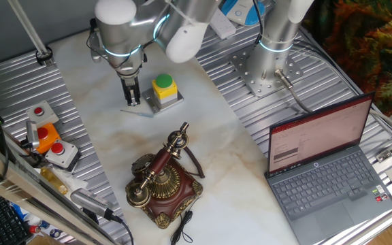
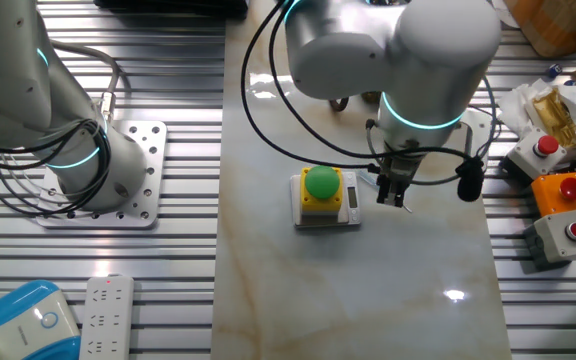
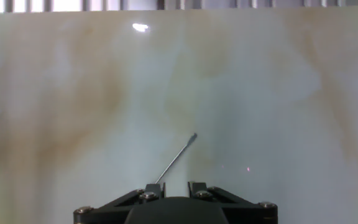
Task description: Dial a number on an old rotary phone
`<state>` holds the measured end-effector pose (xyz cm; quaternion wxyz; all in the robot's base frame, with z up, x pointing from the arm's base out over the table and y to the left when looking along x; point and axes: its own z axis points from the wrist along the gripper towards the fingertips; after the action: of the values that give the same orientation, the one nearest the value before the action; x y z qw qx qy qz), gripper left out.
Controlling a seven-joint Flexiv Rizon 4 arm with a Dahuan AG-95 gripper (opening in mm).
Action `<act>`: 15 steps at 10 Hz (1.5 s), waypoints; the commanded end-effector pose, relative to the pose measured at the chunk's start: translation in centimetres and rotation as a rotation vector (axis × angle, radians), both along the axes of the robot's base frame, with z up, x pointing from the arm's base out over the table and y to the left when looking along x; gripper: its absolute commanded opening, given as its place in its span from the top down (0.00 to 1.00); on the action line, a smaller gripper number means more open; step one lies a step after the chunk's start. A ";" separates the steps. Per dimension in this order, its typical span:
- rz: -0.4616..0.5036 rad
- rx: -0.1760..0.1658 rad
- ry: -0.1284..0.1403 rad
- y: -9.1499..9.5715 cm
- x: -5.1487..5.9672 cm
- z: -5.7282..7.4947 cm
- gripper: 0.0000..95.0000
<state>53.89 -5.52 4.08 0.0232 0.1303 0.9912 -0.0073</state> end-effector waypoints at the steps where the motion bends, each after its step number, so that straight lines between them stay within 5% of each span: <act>1: 0.005 0.026 -0.014 -0.1 0.0 -0.1 1.00; 12: 0.078 0.012 -0.030 -0.1 -0.1 0.0 1.00; 13: 0.087 0.004 -0.025 -0.1 -0.1 0.0 0.80; 15: 0.097 -0.012 -0.019 -0.1 0.0 0.0 0.80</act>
<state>53.95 -5.44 4.00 0.0336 0.0809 0.9961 -0.0118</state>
